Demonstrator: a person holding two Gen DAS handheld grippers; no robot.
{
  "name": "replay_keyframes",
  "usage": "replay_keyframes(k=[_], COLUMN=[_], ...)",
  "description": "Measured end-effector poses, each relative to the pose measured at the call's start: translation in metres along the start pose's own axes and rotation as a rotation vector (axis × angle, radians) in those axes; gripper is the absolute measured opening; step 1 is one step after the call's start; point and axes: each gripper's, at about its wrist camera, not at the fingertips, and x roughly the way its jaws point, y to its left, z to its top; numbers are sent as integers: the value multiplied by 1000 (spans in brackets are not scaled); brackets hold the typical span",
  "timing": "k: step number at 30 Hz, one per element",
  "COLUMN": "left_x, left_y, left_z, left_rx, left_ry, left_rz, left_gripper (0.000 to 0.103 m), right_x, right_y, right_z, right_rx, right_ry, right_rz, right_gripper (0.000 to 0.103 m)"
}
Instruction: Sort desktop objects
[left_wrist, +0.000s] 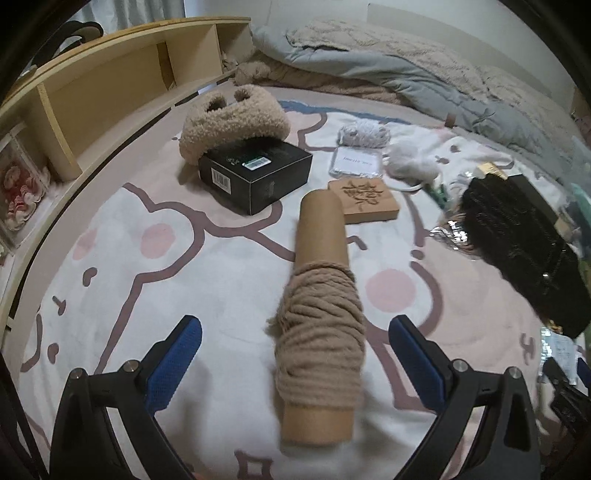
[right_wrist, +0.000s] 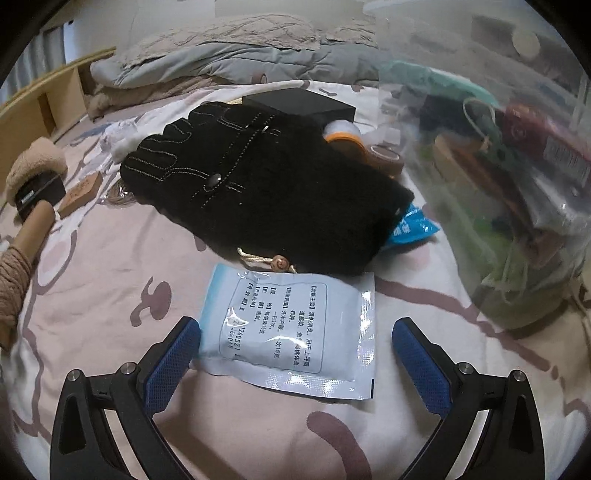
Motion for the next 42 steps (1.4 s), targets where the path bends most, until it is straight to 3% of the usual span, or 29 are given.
replay_keyframes(k=[5,16,25,37,42], left_x=[19,32,46,51,51], left_y=[3,-3,7,3,2], left_z=[-2,-6,-9,-13,-16], left_rx=[-7,-1,-75,-22,-27], left_ry=[24,40,61,38,41], left_rz=[19,-6,-80,-56,-42], left_gripper=[102,100,93,93,94], right_x=[-4,18,20,21,15], right_y=[-8,10,4,0,-6], right_z=[-1,10,5,4,0], right_rx=[44,-15,19,37,67], right_ry=[-18,68,44,49,3], right_rz=[35,31,51,86,106], right_gripper=[103,103,103,103,103])
